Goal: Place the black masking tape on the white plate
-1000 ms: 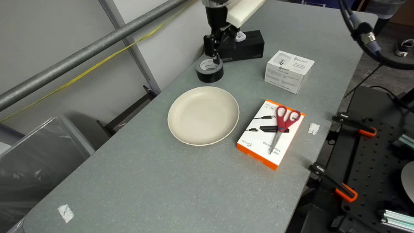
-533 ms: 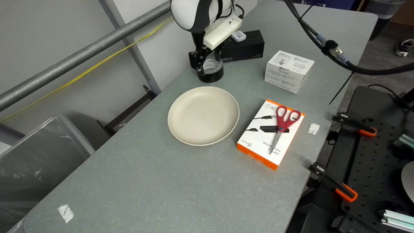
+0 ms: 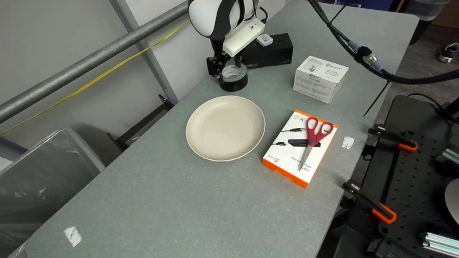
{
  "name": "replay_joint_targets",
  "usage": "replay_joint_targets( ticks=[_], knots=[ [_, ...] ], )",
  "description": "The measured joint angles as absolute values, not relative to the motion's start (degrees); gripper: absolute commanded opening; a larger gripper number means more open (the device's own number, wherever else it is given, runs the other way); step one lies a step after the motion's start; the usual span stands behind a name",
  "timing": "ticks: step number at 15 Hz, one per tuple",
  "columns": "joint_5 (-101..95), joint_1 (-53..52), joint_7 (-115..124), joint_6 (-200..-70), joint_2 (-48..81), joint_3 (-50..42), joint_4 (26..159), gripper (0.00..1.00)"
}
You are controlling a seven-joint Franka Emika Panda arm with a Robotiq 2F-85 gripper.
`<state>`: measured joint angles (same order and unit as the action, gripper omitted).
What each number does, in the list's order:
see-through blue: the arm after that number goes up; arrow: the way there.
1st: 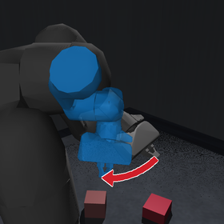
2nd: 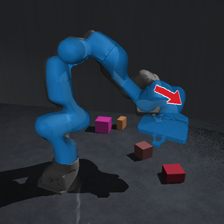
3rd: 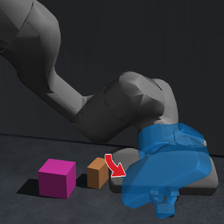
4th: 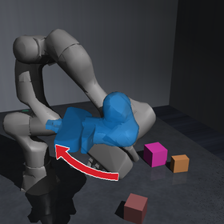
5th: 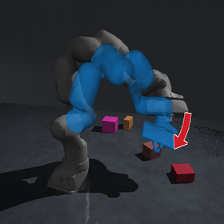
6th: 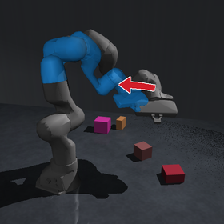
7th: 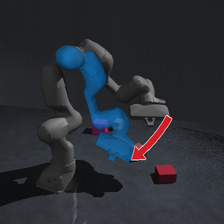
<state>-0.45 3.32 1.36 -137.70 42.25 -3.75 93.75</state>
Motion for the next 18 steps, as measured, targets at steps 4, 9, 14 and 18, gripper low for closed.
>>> replay_joint_targets(
  ticks=[4, 9, 14, 18],
  knots=[
    [-0.45, 3.32, 1.78, -137.74, 45.53, -3.62, 90.86, 0.75],
    [-0.45, 3.28, 1.87, -137.74, 49.94, -3.28, 86.29, 0.42],
    [-0.41, 3.28, 1.87, -137.73, 51.99, -3.1, 83.36, 0.04],
    [-0.39, 3.23, 1.9, -137.79, 51.12, -2.8, 83.3, 0.06]
  ],
)
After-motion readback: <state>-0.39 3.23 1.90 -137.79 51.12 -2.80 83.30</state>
